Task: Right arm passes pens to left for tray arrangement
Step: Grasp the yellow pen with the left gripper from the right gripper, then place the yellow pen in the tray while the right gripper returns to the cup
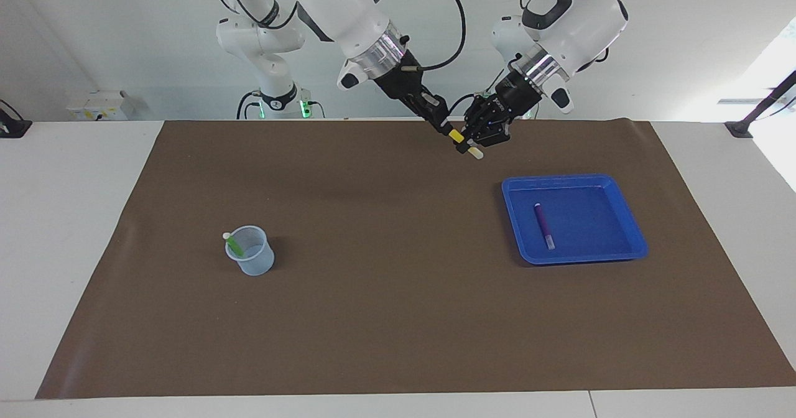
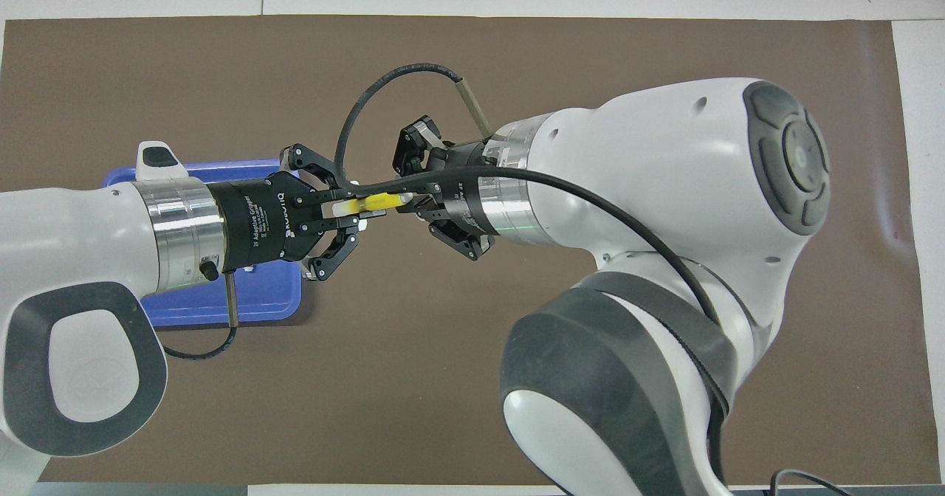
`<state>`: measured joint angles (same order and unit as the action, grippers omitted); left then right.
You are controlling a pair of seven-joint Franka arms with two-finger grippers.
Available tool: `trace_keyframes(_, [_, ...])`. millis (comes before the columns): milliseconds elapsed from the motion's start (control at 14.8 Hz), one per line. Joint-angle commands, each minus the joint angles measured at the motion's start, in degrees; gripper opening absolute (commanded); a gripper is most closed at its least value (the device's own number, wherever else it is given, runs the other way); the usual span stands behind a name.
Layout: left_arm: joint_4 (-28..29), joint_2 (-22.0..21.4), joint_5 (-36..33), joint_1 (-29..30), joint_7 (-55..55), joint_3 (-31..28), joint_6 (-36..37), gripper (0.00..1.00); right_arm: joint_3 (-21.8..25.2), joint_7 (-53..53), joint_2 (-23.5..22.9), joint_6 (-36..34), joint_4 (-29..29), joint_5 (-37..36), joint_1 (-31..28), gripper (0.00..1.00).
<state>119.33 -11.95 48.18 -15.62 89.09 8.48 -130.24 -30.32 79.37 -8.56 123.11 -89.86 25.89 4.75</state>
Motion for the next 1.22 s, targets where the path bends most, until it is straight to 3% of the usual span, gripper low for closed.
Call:
trace_keyframes(0, [1.17, -1.76, 1.04, -0.02, -1.81, -0.48, 0.95, 0.00, -0.53, -0.26, -0.84, 0.38, 0.92, -1.19, -0.44, 0.00])
trace_keyframes(136, [1.08, -1.76, 1.04, -0.02, -1.81, -0.48, 0.86, 0.00, -0.53, -0.27, -0.84, 0.46, 0.83, -1.28, -0.53, 0.00])
trace_keyframes(203, [1.08, -1.76, 1.04, 0.07, -1.81, -0.48, 0.86, 0.00, -0.53, -0.35, -0.84, 0.46, 0.83, -1.36, -0.62, 0.39])
trace_keyframes(271, [1.08, -1.76, 1.04, 0.33, -1.81, -0.48, 0.77, 0.00, -0.53, -0.35, -0.84, 0.46, 0.92, -2.06, -0.71, 0.65])
trace_keyframes(407, [0.99, -1.67, 0.95, 1.30, -2.07, -0.48, 0.69, 0.00, -0.44, -0.79, -0.93, 0.38, 0.83, -2.94, -0.88, 0.85])
trace_keyframes(542, [0.99, -1.67, 0.95, 3.48, -4.00, -0.48, 1.12, 0.00, -0.09, -3.06, -0.93, -0.32, 0.83, -4.08, -1.06, 0.99])
trace_keyframes(678, [0.99, -1.76, 0.60, 5.85, -8.29, -0.57, 3.39, 0.00, 0.69, -6.31, -0.40, -1.99, 0.30, -5.23, -1.23, 1.00])
trace_keyframes(881, [1.08, -1.67, -1.15, 11.65, -20.49, -0.57, 8.93, 0.00, 5.43, -16.84, 1.26, -7.61, -1.54, -7.68, -1.23, 1.00])
trace_keyframes(1153, [1.25, 0.26, -9.48, 20.70, -41.40, -0.48, 16.67, 0.00, 12.46, -33.45, 4.60, -10.35, -7.68, -11.81, -1.23, 1.00])
